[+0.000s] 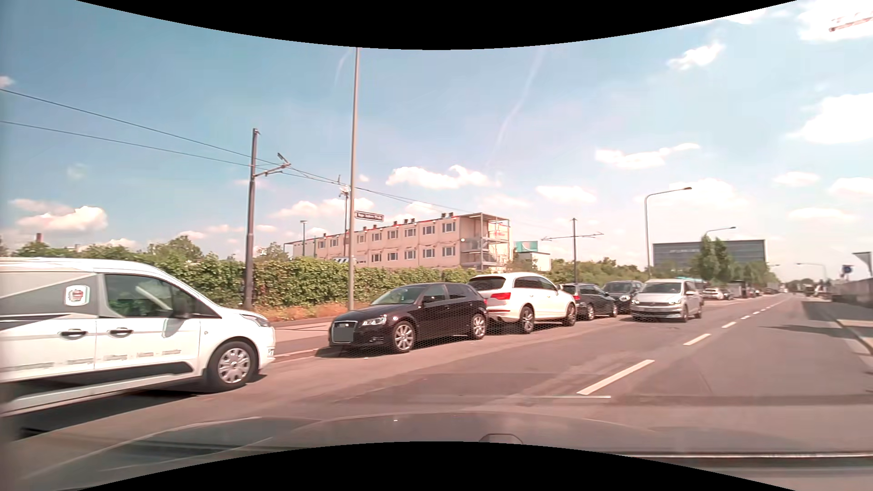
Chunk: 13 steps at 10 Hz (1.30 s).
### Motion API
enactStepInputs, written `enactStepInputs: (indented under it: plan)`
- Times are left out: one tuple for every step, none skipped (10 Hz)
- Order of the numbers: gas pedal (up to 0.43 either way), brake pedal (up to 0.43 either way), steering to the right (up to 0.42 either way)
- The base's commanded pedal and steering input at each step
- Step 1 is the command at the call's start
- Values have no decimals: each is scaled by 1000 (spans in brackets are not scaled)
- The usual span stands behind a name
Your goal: Follow the waypoints while adhering to traffic rules and regulations
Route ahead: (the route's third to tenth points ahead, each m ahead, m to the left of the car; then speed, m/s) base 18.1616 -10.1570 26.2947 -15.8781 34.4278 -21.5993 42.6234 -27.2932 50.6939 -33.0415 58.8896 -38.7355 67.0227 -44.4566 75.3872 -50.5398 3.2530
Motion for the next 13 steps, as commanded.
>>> enactStepInputs:
  plan:
    - [220, 0, 644]
    - [220, 0, 638]
    - [240, 0, 630]
    - [248, 0, 618]
    - [248, 0, 602]
    - [268, 0, 569]
    - [280, 0, 518]
    - [280, 0, 466]
    - [287, 0, 419]
    - [299, 0, 338]
    - [299, 0, 251]
    - [299, 0, 194]
    - [299, 0, 127]
